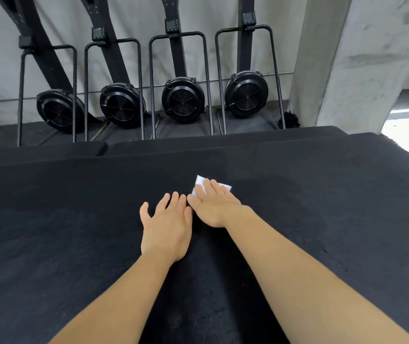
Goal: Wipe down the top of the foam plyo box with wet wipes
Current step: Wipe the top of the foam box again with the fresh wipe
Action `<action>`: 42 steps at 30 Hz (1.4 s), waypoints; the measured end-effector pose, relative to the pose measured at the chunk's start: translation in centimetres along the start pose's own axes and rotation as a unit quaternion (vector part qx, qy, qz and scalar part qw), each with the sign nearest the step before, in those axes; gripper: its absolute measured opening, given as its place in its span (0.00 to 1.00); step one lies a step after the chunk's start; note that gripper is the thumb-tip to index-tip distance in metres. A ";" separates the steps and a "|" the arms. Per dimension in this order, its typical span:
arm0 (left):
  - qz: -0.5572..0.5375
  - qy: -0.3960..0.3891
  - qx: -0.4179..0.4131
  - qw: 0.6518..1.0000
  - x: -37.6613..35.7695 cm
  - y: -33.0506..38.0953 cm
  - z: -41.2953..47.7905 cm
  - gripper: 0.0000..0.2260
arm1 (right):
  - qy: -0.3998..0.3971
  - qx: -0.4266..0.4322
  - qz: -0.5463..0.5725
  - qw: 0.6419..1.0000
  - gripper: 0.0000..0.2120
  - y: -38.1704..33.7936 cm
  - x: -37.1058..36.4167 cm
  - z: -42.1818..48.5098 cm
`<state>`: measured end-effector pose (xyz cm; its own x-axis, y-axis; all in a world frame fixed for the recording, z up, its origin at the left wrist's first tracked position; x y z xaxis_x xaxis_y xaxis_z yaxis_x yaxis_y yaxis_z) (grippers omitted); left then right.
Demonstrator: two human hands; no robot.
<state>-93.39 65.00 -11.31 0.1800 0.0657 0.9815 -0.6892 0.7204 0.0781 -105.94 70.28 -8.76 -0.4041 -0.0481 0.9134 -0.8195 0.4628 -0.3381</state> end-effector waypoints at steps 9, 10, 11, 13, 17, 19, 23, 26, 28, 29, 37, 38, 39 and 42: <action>0.002 -0.017 0.006 1.000 -0.2 -0.1 0.0 0.23 | 0.081 -0.098 -0.038 0.991 0.19 10.0 4.1 -0.8; 0.000 -0.017 0.007 1.000 -0.2 -0.1 -0.1 0.23 | 0.080 -0.118 -0.034 0.989 0.20 11.1 4.5 -1.2; -0.003 -0.018 0.008 1.000 -0.2 -0.2 -0.1 0.24 | 0.077 -0.138 -0.024 0.987 0.21 12.1 4.9 -1.5; -0.004 -0.017 0.006 1.000 -0.2 -0.2 -0.1 0.24 | 0.077 -0.169 -0.012 0.983 0.21 13.8 5.5 -2.0; 0.003 -0.017 0.003 1.000 -0.4 -0.2 0.0 0.24 | 0.069 -0.210 -0.010 0.975 0.26 13.9 5.6 -1.8; 0.005 -0.014 0.002 1.000 -0.4 -0.2 0.0 0.24 | 0.090 -0.224 -0.039 0.970 0.29 12.6 5.0 -1.4; 0.003 -0.013 0.000 1.000 -0.4 -0.2 0.0 0.24 | 0.107 -0.192 -0.054 0.974 0.32 8.7 3.5 -0.4; 0.005 -0.014 0.001 1.000 -0.4 -0.2 0.0 0.24 | 0.095 -0.145 -0.047 0.984 0.33 5.2 2.4 0.4; 0.001 -0.016 0.004 1.000 -0.3 -0.2 0.0 0.24 | 0.092 -0.106 -0.054 0.989 0.32 3.0 1.7 1.0; -0.003 -0.016 0.004 1.000 -0.3 -0.1 0.0 0.24 | 0.087 -0.083 -0.056 0.991 0.32 2.0 1.3 1.2; -0.011 -0.018 0.014 1.000 -0.1 -0.1 0.0 0.24 | 0.036 0.014 -0.025 0.999 0.25 2.5 1.4 1.5; -0.015 -0.020 0.016 1.000 0.0 0.0 0.0 0.24 | 0.049 -0.002 -0.023 0.999 0.23 3.6 1.9 1.5; -0.019 -0.021 0.016 0.999 0.0 0.0 0.0 0.24 | 0.058 -0.023 -0.019 0.998 0.22 4.7 2.5 1.5; -0.023 -0.024 0.014 0.999 0.2 0.1 -0.1 0.24 | 0.072 -0.082 -0.014 0.994 0.22 8.2 3.9 1.2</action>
<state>-93.31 65.14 -11.18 0.1787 -0.0017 0.9839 -0.7000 0.7025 0.1284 -114.77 72.86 -8.21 -0.3102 0.0580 0.9489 -0.7477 0.6015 -0.2812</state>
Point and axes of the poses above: each hand's wrist, its own z-axis towards the middle knuckle, its own x-axis out of the back of the hand, y = z × x, the point moved 1 cm from there along z, towards the middle knuckle, and after that the axes turned 1 degree about -z, right-handed, at the moved point
